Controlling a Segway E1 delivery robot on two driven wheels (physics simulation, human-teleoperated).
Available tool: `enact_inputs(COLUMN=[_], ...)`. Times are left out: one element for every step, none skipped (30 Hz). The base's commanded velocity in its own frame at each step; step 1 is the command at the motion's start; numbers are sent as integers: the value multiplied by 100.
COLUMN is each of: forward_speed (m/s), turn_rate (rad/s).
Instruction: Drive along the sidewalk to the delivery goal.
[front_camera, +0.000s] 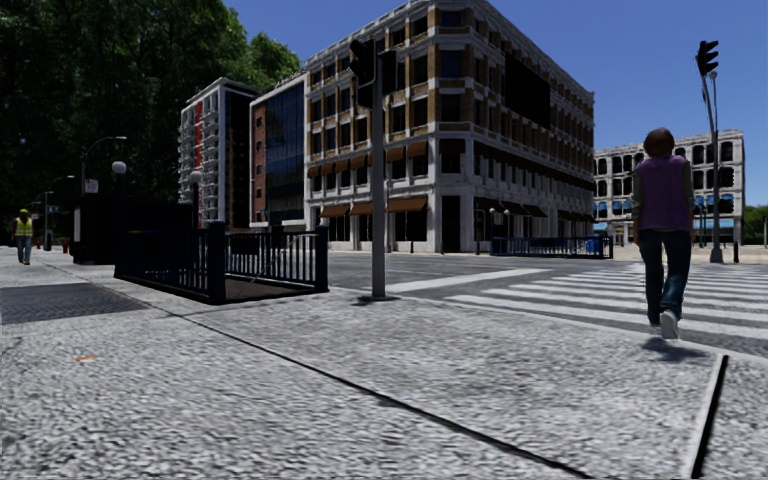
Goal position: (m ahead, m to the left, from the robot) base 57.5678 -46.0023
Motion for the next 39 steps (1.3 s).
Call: enact_inputs(forward_speed=[200, 200, 200, 200, 200, 200, 200, 200, 200, 200, 200, 200, 200, 200, 200, 200, 200, 200, 200, 200, 200, 200, 200, 200, 200, 200, 200, 200, 200, 200, 200, 200, 200, 200, 200, 200, 200, 200, 200], turn_rate=[0, -8, -8, -17, -21, -25, -28, -29, -29, -34, -36, -37, -37, -37, -37, -38, -38, -38, -38, -38, -38, -38, -38, -38, -38, -38, -39, -39, -42, -44, -46, -46, -47, -47, -48, -49, -50, -50, -50])
